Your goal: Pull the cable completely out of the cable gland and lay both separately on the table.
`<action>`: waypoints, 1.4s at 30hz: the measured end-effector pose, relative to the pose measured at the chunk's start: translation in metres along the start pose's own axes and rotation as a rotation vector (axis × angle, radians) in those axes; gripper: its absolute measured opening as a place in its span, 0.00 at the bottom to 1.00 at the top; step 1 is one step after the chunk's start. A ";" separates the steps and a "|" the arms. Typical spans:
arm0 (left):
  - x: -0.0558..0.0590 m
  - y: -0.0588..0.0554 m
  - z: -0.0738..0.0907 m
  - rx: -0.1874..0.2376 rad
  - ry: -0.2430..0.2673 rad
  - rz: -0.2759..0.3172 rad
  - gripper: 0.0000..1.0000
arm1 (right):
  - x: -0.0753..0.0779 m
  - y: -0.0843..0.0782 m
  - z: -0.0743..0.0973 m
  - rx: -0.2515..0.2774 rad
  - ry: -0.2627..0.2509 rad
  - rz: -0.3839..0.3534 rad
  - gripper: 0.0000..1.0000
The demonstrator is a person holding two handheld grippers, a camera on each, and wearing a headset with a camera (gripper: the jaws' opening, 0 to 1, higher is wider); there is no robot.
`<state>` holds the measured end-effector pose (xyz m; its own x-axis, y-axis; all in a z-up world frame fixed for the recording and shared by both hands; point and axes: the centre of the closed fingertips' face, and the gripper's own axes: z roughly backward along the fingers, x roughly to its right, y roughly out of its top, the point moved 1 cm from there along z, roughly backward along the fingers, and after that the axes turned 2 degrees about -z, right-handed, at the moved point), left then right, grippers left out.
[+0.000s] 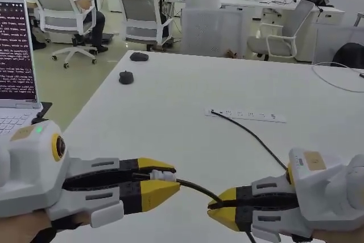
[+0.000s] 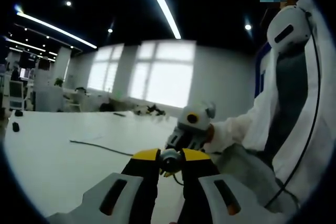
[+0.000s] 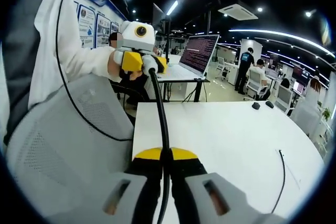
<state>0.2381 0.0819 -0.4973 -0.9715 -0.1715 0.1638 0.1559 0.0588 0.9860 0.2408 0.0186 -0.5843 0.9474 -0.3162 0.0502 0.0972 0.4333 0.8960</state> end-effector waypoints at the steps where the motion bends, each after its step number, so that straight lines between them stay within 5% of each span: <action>1: 0.000 0.000 0.000 0.001 0.001 0.000 0.16 | 0.000 -0.002 0.000 -0.003 -0.001 -0.003 0.02; 11: -0.002 0.003 0.002 0.014 0.009 -0.004 0.16 | 0.010 -0.017 0.007 -0.029 -0.023 -0.024 0.02; 19: -0.003 0.005 0.003 0.022 0.017 -0.006 0.16 | 0.032 -0.021 0.012 0.003 -0.062 -0.067 0.02; 24: -0.005 0.005 0.004 0.024 0.023 -0.005 0.16 | 0.046 -0.026 0.013 -0.035 -0.065 -0.045 0.02; 33: -0.005 0.003 0.003 0.016 0.019 0.001 0.16 | 0.096 -0.029 0.017 -0.036 -0.139 -0.081 0.02; 42: -0.005 -0.002 0.001 -0.001 0.016 0.010 0.16 | 0.148 -0.017 -0.007 -0.081 -0.175 -0.077 0.02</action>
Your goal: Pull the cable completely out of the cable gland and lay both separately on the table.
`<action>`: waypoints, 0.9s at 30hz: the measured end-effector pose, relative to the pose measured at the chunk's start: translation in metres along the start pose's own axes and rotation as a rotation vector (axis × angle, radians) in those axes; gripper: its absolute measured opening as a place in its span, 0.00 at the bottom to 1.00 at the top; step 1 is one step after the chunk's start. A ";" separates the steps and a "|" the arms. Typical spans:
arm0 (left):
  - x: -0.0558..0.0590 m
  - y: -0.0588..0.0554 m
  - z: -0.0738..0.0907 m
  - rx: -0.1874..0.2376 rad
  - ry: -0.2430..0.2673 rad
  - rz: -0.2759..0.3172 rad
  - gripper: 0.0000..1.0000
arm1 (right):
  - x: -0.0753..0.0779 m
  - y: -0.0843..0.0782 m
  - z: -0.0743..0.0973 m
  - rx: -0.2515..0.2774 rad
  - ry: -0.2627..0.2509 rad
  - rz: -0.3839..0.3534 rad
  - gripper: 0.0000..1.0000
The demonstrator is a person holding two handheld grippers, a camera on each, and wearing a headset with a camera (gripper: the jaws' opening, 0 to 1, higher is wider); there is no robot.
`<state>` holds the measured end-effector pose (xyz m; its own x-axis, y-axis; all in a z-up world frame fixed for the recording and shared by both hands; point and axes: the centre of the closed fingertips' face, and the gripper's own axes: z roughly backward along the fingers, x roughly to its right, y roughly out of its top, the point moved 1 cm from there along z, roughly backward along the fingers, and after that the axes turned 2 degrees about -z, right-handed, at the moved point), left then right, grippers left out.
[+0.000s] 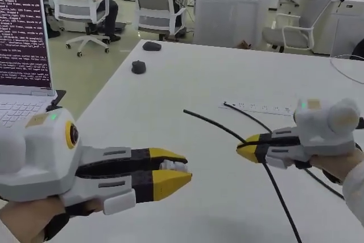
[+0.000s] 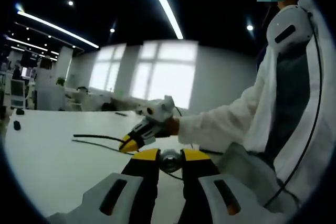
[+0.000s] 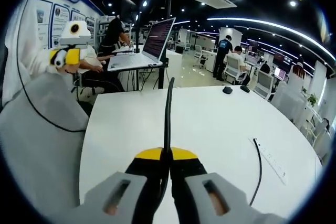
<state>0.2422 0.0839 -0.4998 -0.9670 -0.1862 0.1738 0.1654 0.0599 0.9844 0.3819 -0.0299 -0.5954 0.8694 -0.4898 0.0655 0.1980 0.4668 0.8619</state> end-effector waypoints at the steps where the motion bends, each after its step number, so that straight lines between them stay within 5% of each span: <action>1: -0.001 0.000 0.000 -0.001 0.002 0.001 0.16 | 0.005 0.002 -0.006 -0.003 -0.002 -0.006 0.02; 5: -0.002 0.000 0.001 0.000 0.009 0.005 0.16 | 0.016 -0.002 -0.029 -0.035 0.009 -0.038 0.02; 16: -0.010 -0.002 0.004 -0.002 0.033 0.018 0.16 | 0.026 -0.065 -0.092 -0.195 0.018 -0.151 0.02; 27: -0.023 -0.004 0.010 0.001 0.067 0.043 0.16 | 0.005 -0.107 -0.121 -0.289 0.060 -0.218 0.02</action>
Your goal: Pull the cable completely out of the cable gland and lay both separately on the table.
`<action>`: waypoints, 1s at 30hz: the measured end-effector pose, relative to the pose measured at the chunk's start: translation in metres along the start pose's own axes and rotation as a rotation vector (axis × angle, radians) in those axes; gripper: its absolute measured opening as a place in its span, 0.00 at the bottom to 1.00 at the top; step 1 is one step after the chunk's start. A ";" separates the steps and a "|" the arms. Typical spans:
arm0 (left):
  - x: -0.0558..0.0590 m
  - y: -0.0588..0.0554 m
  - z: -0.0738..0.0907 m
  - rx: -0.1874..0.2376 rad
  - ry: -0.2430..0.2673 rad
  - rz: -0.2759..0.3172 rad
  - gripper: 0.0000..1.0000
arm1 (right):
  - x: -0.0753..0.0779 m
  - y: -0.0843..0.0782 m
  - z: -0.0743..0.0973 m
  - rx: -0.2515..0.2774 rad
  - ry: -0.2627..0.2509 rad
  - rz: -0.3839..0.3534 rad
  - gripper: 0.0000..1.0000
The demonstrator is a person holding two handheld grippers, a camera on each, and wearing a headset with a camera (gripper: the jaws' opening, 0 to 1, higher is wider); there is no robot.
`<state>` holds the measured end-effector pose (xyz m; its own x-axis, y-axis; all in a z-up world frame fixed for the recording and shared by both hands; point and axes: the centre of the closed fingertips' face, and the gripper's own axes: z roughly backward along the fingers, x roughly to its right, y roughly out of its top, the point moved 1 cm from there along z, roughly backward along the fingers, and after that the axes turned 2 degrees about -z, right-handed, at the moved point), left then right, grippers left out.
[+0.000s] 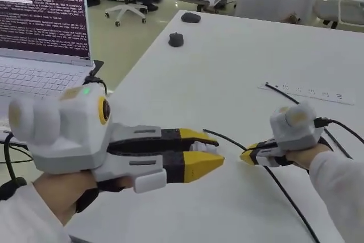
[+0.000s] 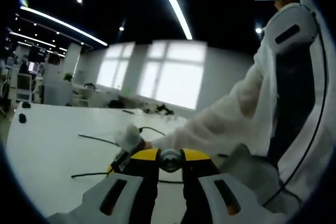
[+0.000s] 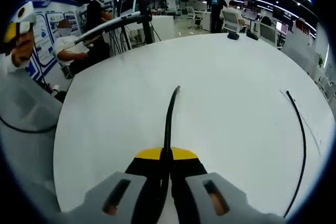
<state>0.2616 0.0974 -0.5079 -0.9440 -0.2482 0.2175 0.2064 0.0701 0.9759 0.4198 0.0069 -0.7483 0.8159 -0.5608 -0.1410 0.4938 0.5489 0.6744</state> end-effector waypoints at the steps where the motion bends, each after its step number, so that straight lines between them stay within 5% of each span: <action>1: -0.001 0.000 0.000 0.000 0.002 0.002 0.16 | 0.000 -0.003 -0.002 -0.004 0.003 -0.006 0.02; 3: -0.002 -0.001 0.000 -0.002 0.008 0.005 0.16 | 0.001 -0.009 -0.005 -0.008 0.007 -0.018 0.02; 4: -0.003 -0.001 0.000 -0.002 0.009 0.006 0.16 | 0.001 -0.003 -0.007 0.034 0.030 0.006 0.02; 5: -0.003 -0.002 0.000 -0.003 0.009 0.008 0.16 | 0.003 -0.005 -0.008 0.034 0.014 -0.089 0.02; 12: -0.002 -0.005 -0.002 -0.016 0.003 0.018 0.17 | 0.000 -0.001 -0.005 0.058 0.013 -0.099 0.03; 16: -0.002 -0.006 -0.002 -0.020 0.002 0.020 0.17 | -0.001 0.008 -0.002 0.102 0.000 -0.087 0.13; 24: -0.010 -0.016 -0.004 -0.058 0.039 0.025 0.17 | -0.013 0.041 0.032 0.262 0.019 -0.103 0.26; 30: -0.027 -0.038 -0.003 -0.142 0.102 0.054 0.17 | -0.020 0.029 0.060 0.311 0.026 -0.140 0.34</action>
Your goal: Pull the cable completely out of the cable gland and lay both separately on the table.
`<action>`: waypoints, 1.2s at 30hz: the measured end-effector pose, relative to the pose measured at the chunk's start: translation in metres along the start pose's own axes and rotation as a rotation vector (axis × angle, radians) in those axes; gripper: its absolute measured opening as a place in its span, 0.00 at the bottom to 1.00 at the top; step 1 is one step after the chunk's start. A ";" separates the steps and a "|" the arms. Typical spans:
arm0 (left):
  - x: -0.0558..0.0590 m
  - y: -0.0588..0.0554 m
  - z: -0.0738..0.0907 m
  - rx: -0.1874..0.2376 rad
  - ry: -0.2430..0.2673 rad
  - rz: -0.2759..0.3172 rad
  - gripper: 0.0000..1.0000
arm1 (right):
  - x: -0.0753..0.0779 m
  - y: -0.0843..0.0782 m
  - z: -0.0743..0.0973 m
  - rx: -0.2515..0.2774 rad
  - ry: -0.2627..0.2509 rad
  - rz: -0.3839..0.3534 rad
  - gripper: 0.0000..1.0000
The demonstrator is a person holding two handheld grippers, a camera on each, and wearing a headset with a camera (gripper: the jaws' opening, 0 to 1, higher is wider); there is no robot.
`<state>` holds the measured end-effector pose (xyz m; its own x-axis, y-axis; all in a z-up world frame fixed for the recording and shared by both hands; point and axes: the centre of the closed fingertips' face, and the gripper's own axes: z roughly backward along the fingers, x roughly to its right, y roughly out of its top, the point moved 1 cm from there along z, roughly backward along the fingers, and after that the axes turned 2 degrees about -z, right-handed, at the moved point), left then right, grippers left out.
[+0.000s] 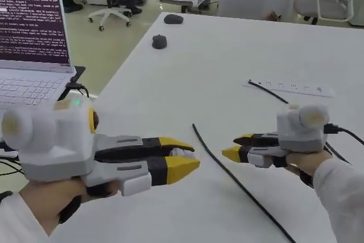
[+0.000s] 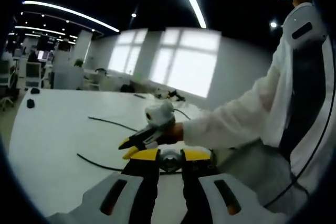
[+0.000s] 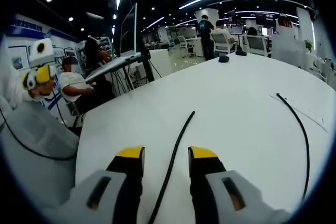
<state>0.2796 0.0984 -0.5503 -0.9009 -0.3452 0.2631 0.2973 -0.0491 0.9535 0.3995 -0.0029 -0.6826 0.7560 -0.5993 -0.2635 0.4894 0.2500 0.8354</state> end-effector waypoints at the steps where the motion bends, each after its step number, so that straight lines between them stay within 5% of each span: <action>1: -0.003 -0.004 -0.002 -0.013 0.006 0.000 0.17 | -0.002 -0.002 0.008 0.013 -0.006 -0.016 0.34; 9: -0.030 -0.023 -0.029 -0.087 0.026 0.003 0.17 | -0.012 -0.005 0.061 0.119 -0.066 -0.069 0.35; 14: -0.044 -0.055 -0.058 -0.194 -0.010 -0.050 0.17 | -0.025 -0.004 0.090 0.163 -0.095 -0.063 0.37; 18: -0.050 -0.074 -0.075 -0.218 -0.021 -0.080 0.17 | -0.033 0.002 0.110 0.205 -0.114 -0.069 0.37; 24: -0.063 -0.103 -0.087 -0.261 -0.017 -0.112 0.17 | -0.043 0.001 0.130 0.230 -0.139 -0.055 0.37; 29: -0.079 -0.130 -0.093 -0.295 0.047 -0.077 0.17 | -0.047 -0.007 0.149 0.276 -0.185 -0.103 0.37; 36: -0.083 -0.157 -0.096 -0.372 0.060 -0.141 0.17 | -0.048 -0.022 0.170 0.301 -0.247 -0.159 0.36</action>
<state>0.3384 0.0449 -0.7357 -0.9243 -0.3642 0.1142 0.2763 -0.4320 0.8585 0.2783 -0.1091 -0.6063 0.5364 -0.7859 -0.3075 0.4150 -0.0717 0.9070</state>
